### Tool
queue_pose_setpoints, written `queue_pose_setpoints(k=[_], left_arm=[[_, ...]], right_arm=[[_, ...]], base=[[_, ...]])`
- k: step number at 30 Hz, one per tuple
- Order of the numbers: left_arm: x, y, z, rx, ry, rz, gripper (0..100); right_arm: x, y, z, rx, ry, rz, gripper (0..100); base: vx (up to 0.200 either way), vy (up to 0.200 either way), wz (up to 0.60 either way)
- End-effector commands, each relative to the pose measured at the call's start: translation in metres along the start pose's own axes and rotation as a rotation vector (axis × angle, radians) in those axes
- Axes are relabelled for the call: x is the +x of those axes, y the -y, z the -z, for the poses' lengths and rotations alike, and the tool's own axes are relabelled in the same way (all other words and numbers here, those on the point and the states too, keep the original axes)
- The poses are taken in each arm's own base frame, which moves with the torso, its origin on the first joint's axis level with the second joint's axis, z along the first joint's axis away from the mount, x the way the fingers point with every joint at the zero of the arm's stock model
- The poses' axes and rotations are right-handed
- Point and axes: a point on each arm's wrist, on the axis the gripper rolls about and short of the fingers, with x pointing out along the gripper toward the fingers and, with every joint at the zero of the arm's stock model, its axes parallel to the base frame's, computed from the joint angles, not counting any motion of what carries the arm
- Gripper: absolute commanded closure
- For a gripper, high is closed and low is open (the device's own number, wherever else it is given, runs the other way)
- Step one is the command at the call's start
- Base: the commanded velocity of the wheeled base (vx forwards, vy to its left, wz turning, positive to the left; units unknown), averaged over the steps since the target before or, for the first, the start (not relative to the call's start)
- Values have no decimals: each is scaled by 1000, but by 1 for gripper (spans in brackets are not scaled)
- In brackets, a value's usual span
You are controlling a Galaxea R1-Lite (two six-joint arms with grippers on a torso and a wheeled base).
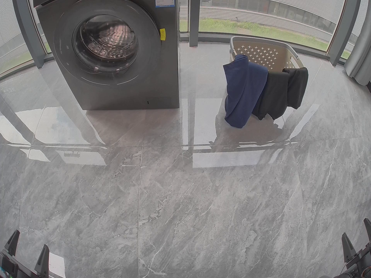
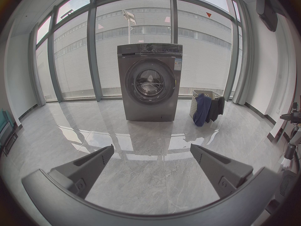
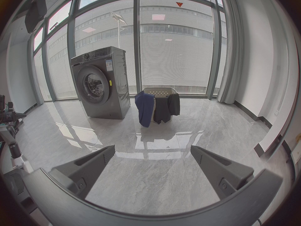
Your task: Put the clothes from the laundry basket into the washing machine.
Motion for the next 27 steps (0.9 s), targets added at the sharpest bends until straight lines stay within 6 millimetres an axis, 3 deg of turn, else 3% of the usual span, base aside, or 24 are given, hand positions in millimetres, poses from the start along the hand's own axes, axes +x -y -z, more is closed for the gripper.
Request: queue_pose_setpoints(k=[1,25,27], left_arm=[[0,0,5,-4,1,-1,0],[0,0,5,-6,-1,1,0],[0,0,5,-4,-3,3,0]], right_arm=[[0,0,5,-1,1,0,0],[0,0,5,1,2,-2,0],[0,0,5,2,2,-2,0]], base=[[0,0,0],[0,0,0],[200,0,0]])
